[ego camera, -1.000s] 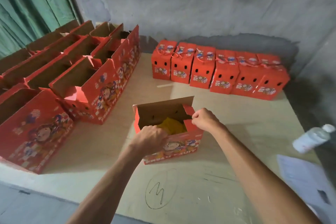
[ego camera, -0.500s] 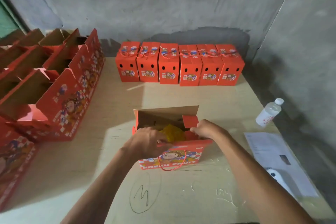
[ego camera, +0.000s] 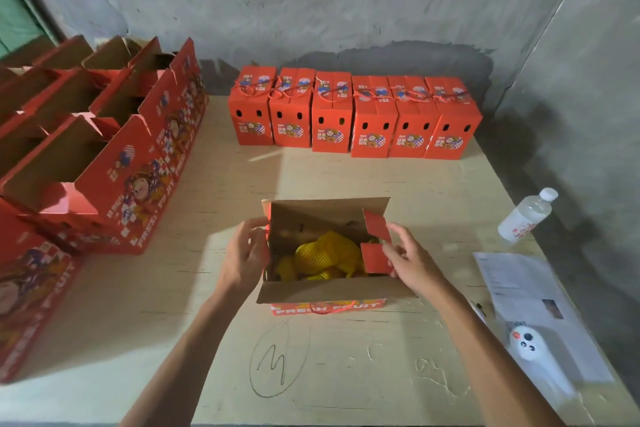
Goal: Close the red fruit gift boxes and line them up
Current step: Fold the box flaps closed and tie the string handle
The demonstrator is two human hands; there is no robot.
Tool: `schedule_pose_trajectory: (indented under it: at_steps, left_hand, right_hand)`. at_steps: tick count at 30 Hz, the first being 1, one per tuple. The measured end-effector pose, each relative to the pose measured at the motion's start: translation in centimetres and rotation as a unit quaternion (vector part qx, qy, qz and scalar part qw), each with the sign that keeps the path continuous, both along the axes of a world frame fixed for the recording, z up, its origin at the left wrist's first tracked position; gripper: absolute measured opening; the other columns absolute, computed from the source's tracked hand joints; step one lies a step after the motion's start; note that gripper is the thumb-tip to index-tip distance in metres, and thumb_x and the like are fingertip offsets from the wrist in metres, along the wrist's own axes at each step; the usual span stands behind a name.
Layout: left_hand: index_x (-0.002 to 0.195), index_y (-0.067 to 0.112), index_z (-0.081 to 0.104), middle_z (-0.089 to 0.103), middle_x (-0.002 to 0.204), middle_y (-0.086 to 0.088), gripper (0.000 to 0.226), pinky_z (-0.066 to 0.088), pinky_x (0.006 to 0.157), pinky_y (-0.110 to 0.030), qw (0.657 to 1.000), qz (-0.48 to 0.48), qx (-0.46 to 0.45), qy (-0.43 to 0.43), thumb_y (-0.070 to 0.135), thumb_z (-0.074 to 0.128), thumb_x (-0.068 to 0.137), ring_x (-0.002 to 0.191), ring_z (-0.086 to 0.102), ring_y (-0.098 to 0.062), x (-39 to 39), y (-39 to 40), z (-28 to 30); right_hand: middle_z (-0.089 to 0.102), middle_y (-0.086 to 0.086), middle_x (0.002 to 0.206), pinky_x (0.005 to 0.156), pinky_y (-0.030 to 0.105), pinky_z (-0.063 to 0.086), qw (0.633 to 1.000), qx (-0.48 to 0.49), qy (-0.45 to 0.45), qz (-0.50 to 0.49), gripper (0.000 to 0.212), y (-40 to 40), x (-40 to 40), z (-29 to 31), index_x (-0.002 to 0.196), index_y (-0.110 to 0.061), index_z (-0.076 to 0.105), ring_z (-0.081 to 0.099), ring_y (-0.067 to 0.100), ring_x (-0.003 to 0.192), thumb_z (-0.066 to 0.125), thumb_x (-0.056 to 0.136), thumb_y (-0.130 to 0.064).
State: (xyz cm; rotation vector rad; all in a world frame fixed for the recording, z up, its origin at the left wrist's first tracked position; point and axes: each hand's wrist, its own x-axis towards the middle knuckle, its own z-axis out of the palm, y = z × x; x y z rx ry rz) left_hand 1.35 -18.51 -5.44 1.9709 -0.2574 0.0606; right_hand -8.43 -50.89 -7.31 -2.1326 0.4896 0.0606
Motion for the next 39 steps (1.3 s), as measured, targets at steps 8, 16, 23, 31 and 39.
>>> schedule_pose_trajectory:
  at_steps: [8,16,23,31,39]
  left_hand:
    - [0.147,-0.001,0.049,0.039,0.158,-0.006,0.042,0.02,0.127,-0.038,0.981,-0.143,0.131,-0.028,-0.001,0.046,0.106,0.153,0.026,-0.023,-0.5,-1.0,-4.9]
    - [0.159,0.009,0.031,0.022,0.168,-0.002,0.052,0.015,0.129,-0.042,0.94,-0.227,0.229,-0.115,0.024,0.034,0.109,0.159,0.009,-0.021,1.7,-0.2,-5.9]
    - [0.16,0.011,0.03,0.021,0.168,0.0,0.054,0.021,0.127,-0.047,0.926,-0.23,0.274,-0.118,0.033,0.036,0.11,0.158,0.012,-0.018,3.9,-0.1,-4.4]
    - [0.164,0.011,0.004,0.004,0.172,-0.003,0.101,0.013,0.128,-0.037,0.954,-0.04,0.296,0.01,0.059,0.06,0.094,0.159,0.004,-0.019,-1.0,-3.1,-3.6]
    - [0.154,0.012,0.043,0.043,0.159,-0.009,0.054,0.029,0.117,-0.033,0.985,0.085,0.104,0.111,0.043,0.033,0.111,0.147,0.04,-0.027,-0.4,-3.4,-2.0]
  right_hand:
    - [0.058,-0.009,0.054,0.059,0.021,0.043,0.992,-0.128,-0.007,0.014,0.042,1.9,-0.5,0.9,0.147,-0.032,0.056,0.059,0.009,0.052,0.051,0.105,-0.032]
    - [0.07,0.003,0.065,0.061,0.027,0.059,0.989,-0.148,0.021,0.008,0.046,3.6,-1.1,0.5,0.15,-0.026,0.051,0.064,0.016,0.041,0.046,0.105,-0.025]
    - [0.073,0.004,0.087,0.056,0.035,0.062,0.993,-0.104,0.047,0.011,0.053,4.5,-0.6,1.4,0.155,-0.016,0.043,0.068,0.019,0.046,0.052,0.103,-0.024]
    - [0.061,0.003,0.122,0.08,0.034,0.056,0.93,-0.361,-0.016,-0.06,0.078,7.0,-0.7,1.1,0.138,-0.019,0.056,0.061,0.021,0.109,0.06,0.084,-0.075]
    - [0.057,0.014,0.121,0.064,0.036,0.06,0.943,-0.282,-0.097,-0.148,0.047,7.8,-0.1,0.4,0.137,-0.011,0.054,0.065,0.028,0.1,0.06,0.099,-0.039]
